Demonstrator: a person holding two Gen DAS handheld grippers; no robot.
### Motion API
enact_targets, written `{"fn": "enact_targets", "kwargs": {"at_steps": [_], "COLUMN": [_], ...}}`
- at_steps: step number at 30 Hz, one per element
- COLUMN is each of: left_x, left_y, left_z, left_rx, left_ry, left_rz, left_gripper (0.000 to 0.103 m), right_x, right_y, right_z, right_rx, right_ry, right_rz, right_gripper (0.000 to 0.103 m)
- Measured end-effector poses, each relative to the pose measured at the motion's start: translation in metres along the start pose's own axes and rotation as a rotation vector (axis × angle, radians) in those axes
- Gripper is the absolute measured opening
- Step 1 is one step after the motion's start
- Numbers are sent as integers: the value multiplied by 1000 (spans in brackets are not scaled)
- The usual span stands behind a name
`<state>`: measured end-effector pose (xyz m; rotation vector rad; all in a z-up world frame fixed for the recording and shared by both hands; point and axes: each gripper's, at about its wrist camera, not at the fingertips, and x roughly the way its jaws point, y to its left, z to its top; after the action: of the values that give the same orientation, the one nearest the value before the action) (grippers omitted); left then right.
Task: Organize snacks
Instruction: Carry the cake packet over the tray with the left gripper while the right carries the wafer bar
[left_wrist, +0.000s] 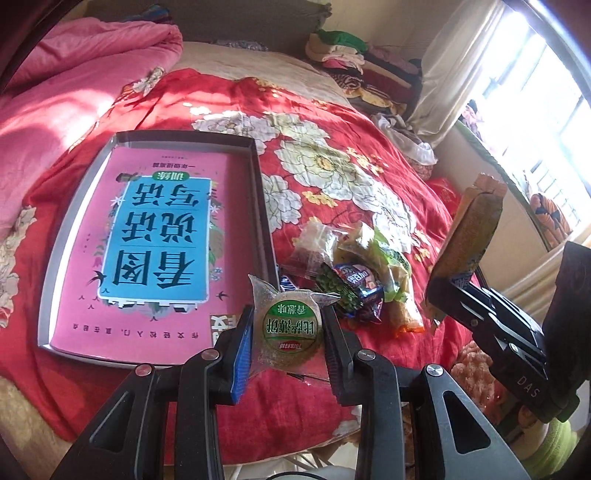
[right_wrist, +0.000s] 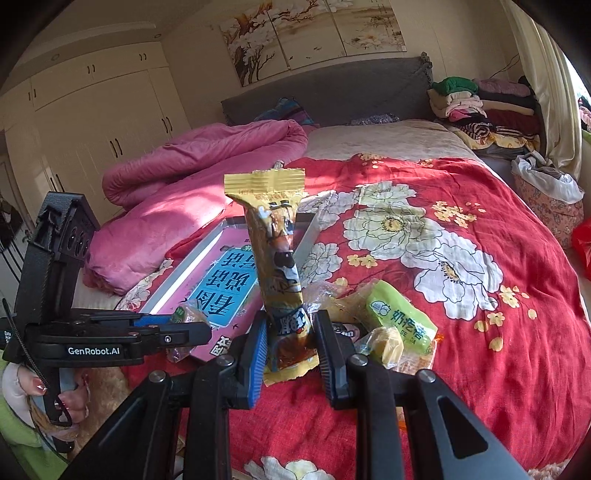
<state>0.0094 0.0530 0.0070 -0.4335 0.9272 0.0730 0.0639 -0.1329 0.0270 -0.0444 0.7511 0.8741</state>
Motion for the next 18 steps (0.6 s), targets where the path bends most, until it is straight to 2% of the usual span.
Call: {"fn": "enact_targets", "kwargs": {"at_steps": [10, 18], "left_x": [-21, -23], "left_y": [53, 80], "left_z": [13, 16], "left_rx": [-94, -117], "left_ry": [-71, -97], "left_rz": [81, 135], "left_gripper": [35, 35], "right_x": [14, 30], "right_y": [22, 45], "right_z": [3, 7], "right_rx": [-43, -77], "right_ry": [24, 46], "right_rz": [33, 77], "right_gripper": [26, 26]}}
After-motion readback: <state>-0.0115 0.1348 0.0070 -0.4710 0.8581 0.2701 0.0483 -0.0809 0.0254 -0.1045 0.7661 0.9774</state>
